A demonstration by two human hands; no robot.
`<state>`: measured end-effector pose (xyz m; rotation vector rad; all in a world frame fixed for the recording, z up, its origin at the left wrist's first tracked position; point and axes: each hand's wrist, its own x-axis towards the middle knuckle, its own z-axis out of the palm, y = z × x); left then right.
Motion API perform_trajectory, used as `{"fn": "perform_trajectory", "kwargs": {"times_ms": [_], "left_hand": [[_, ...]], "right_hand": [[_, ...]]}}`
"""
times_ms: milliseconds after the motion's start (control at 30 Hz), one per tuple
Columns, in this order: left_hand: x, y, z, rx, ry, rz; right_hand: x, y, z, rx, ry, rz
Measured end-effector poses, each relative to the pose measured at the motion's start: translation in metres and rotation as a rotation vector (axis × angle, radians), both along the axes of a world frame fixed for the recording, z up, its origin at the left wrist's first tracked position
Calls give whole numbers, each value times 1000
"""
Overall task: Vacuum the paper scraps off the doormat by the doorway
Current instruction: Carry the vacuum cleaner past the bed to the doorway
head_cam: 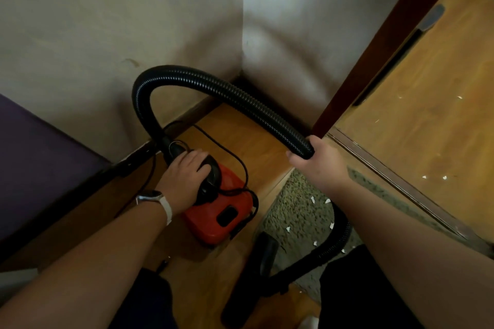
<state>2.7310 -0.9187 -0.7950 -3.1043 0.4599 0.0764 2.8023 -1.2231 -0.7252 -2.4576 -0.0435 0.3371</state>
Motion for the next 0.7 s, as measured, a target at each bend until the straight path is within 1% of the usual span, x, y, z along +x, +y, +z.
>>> {"fn": "perform_trajectory", "kwargs": {"times_ms": [67, 100, 133, 233, 300, 333, 367, 433, 567, 633, 700], "left_hand": [[-17, -9, -1, -164, 1, 197], [-24, -15, 1, -282, -1, 328], [-29, -23, 6, -435, -5, 479], [-21, -41, 24, -953, -19, 1027], [-6, -45, 28, -1236, 64, 1300], [1, -47, 26, -1338, 137, 1377], [5, -50, 24, -1388, 208, 1426], [11, -53, 17, -1388, 272, 1467], [13, -54, 8, -1442, 237, 1436], [11, -52, 6, -1401, 254, 1388], [7, -53, 6, -1301, 253, 1310]], "right_hand": [[-4, 0, -3, 23, 14, -19], [-6, 0, -5, 36, 20, -29], [-7, 0, -6, 49, 29, -38], [-12, 3, -11, 92, 63, -55], [-14, 5, -13, 138, 62, -73], [-16, 6, -15, 168, 59, -87], [-18, 8, -16, 199, 59, -102], [-23, 10, -21, 240, 67, -121], [-32, 10, -30, 283, 63, -135], [-33, 9, -30, 328, 62, -155], [-33, 9, -28, 385, 69, -203]]}}
